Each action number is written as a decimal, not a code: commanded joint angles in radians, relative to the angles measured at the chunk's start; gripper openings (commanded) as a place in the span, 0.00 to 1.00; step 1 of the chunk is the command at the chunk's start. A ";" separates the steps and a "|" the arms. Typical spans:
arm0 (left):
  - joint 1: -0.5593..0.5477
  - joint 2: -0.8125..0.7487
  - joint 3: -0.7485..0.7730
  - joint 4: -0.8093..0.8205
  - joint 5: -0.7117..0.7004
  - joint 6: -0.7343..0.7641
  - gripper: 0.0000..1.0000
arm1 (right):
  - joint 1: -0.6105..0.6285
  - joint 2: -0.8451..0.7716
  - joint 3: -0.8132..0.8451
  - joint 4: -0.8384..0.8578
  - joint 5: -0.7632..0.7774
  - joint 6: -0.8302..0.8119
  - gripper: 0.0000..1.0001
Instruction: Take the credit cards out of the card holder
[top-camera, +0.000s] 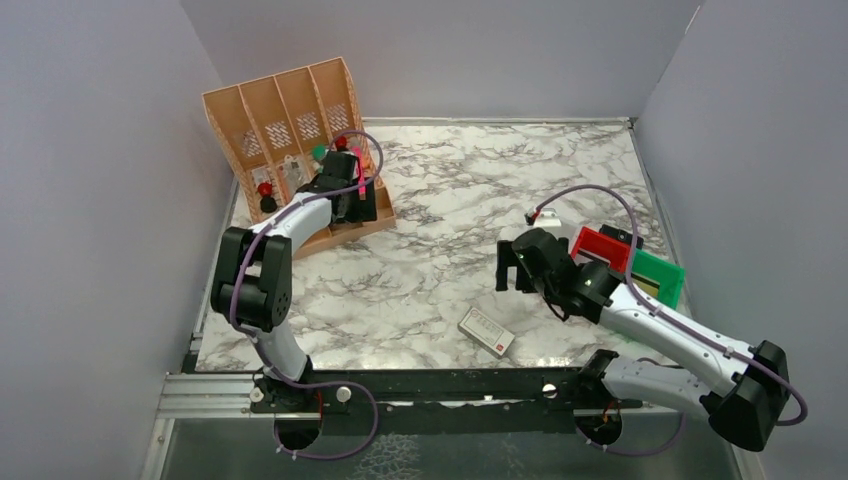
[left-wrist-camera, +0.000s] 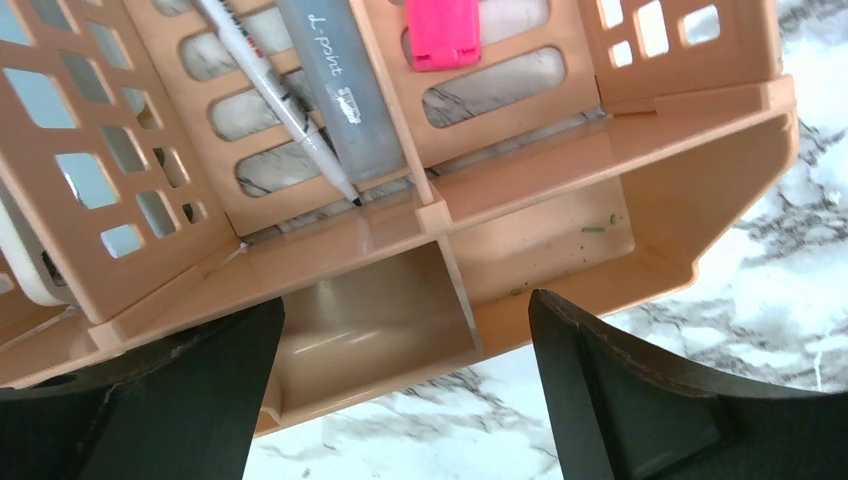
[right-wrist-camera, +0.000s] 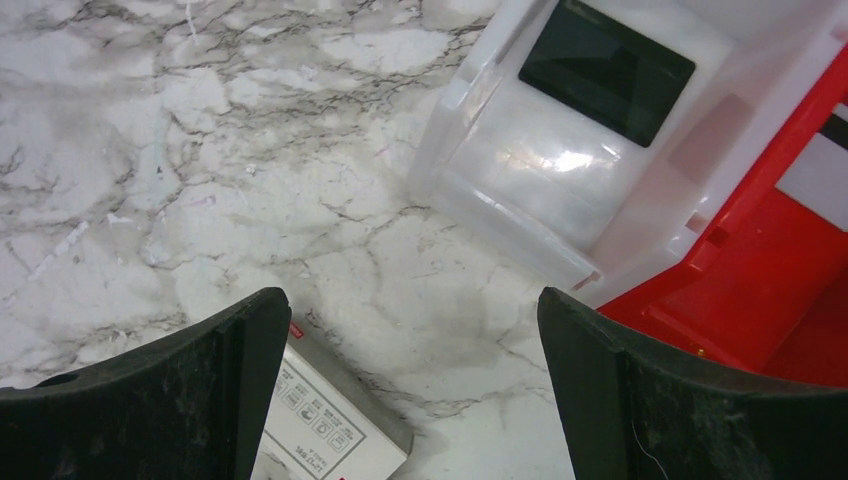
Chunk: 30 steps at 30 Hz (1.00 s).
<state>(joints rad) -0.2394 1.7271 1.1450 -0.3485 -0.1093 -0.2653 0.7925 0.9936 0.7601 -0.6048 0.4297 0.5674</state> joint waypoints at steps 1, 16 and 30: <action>0.080 0.014 0.042 0.017 -0.030 0.063 0.97 | -0.027 0.025 0.081 -0.065 0.141 0.040 0.99; 0.188 0.136 0.200 -0.003 0.011 0.127 0.97 | -0.403 0.072 0.106 0.021 -0.039 -0.040 0.99; 0.207 -0.035 0.105 -0.001 0.216 0.050 0.97 | -0.528 0.223 0.041 0.105 -0.034 0.022 0.99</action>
<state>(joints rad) -0.0399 1.8027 1.2766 -0.3836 -0.0170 -0.1841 0.2726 1.1862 0.8276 -0.5640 0.4198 0.5705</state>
